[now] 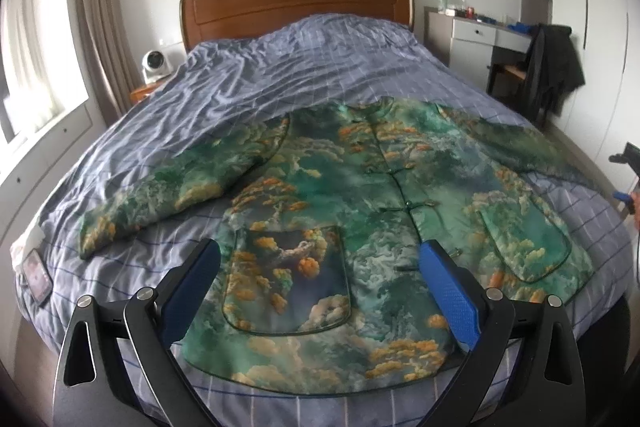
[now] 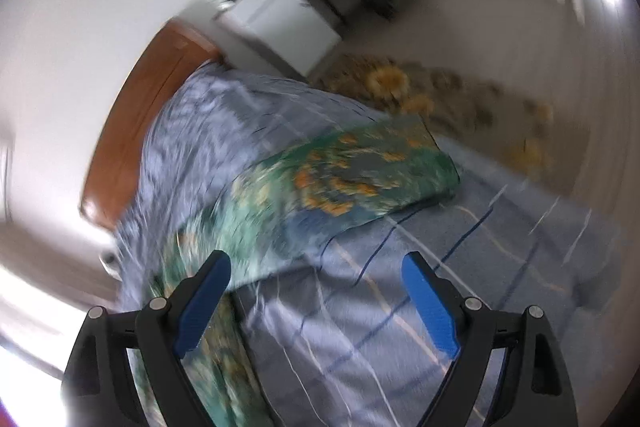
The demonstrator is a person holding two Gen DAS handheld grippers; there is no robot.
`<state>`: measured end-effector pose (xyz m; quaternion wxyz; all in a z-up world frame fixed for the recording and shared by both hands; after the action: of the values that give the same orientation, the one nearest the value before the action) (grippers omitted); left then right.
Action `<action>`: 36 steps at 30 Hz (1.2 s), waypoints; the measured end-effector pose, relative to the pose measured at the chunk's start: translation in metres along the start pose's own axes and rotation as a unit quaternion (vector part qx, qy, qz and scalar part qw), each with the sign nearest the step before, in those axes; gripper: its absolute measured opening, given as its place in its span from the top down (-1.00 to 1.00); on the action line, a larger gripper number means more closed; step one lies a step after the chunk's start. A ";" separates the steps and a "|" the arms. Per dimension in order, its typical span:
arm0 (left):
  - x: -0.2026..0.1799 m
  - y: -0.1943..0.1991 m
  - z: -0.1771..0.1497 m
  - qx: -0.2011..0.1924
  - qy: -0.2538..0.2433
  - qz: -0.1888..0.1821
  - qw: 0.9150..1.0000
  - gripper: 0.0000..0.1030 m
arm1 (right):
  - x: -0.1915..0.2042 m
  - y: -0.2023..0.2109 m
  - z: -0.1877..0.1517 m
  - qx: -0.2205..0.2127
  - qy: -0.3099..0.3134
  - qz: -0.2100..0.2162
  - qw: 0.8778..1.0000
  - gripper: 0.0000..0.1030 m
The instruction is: Fold large clothes
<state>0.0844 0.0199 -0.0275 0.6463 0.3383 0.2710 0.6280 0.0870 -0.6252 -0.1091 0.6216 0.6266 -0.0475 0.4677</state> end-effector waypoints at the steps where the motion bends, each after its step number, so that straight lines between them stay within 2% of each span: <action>1: -0.001 0.000 0.000 0.001 -0.002 0.004 1.000 -0.94 | -0.007 -0.009 0.005 0.007 -0.018 0.009 1.000 -0.73; 3: 0.000 0.000 0.002 0.003 -0.001 0.007 1.000 -0.94 | -0.029 -0.034 0.017 0.020 -0.074 0.032 0.997 -0.70; 5: 0.002 -0.001 0.003 0.007 0.002 0.009 1.000 -0.94 | -0.047 -0.053 0.025 0.020 -0.123 0.047 0.991 -0.58; 9: 0.003 -0.006 0.003 0.017 0.005 0.016 1.000 -0.94 | -0.068 -0.073 0.043 -0.017 -0.175 0.042 0.984 -0.37; 10: 0.003 -0.008 0.003 0.019 0.005 0.017 1.000 -0.94 | -0.072 -0.077 0.047 -0.019 -0.181 0.040 0.983 -0.26; 12: 0.002 -0.011 0.002 0.024 0.004 0.021 0.999 -0.94 | -0.076 -0.087 0.054 -0.021 -0.185 0.018 0.982 0.15; 13: 0.003 -0.012 0.001 0.026 0.003 0.022 0.999 -0.94 | -0.077 -0.089 0.057 -0.021 -0.179 0.004 0.984 0.48; 14: 0.003 -0.013 0.000 0.027 0.003 0.023 0.999 -0.94 | -0.073 -0.088 0.058 -0.024 -0.163 -0.014 0.986 0.60; 16: 0.003 -0.018 -0.001 0.032 0.004 0.023 0.999 -0.94 | -0.047 -0.078 0.056 -0.052 -0.103 -0.058 0.992 0.76; 17: 0.003 -0.020 -0.002 0.036 0.004 0.021 0.999 -0.94 | -0.022 -0.068 0.053 -0.075 -0.049 -0.083 0.992 0.77; 19: 0.002 -0.026 -0.003 0.043 0.005 0.016 0.999 -0.94 | 0.029 -0.050 0.044 -0.104 0.061 -0.110 0.987 0.78; 21: 0.001 -0.033 -0.004 0.053 0.010 0.006 0.999 -0.94 | 0.086 -0.037 0.022 -0.123 0.188 -0.118 0.967 0.79; 23: 0.000 -0.037 -0.006 0.061 0.018 -0.006 0.998 -0.94 | 0.147 -0.029 -0.014 -0.124 0.314 -0.111 0.935 0.81; 25: 0.000 -0.040 -0.007 0.068 0.029 -0.019 0.997 -0.94 | 0.192 -0.027 -0.051 -0.114 0.399 -0.093 0.905 0.81; 28: 0.002 -0.037 -0.010 0.065 0.036 -0.022 0.997 -0.94 | 0.240 -0.040 -0.106 -0.090 0.487 -0.067 0.866 0.81; 30: 0.005 -0.033 -0.013 0.062 0.035 -0.015 0.997 -0.94 | 0.259 -0.058 -0.139 -0.063 0.523 -0.054 0.848 0.81; 32: 0.011 -0.032 -0.015 0.063 0.039 -0.011 0.997 -0.94 | 0.267 -0.075 -0.166 -0.039 0.546 -0.052 0.835 0.81; 33: 0.014 -0.032 -0.016 0.064 0.042 -0.011 0.997 -0.94 | 0.269 -0.091 -0.182 -0.024 0.562 -0.057 0.825 0.81; 36: 0.020 -0.035 -0.020 0.070 0.052 -0.009 0.996 -0.94 | 0.264 -0.126 -0.215 0.023 0.582 -0.070 0.810 0.82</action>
<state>0.0923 0.0428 -0.0653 0.6120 0.3467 0.3505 0.6184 0.2012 -0.2826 -0.0766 0.5497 0.2528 0.3775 0.7011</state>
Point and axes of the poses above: each gripper's, at about its wrist camera, not at the fingertips, and y roughly against the way its jaws point, x to its left, z to its top, the point moved 1 cm from there along -y, roughly the way its jaws point, and after that the axes turned 13 degrees about x, right-handed, at the moved point
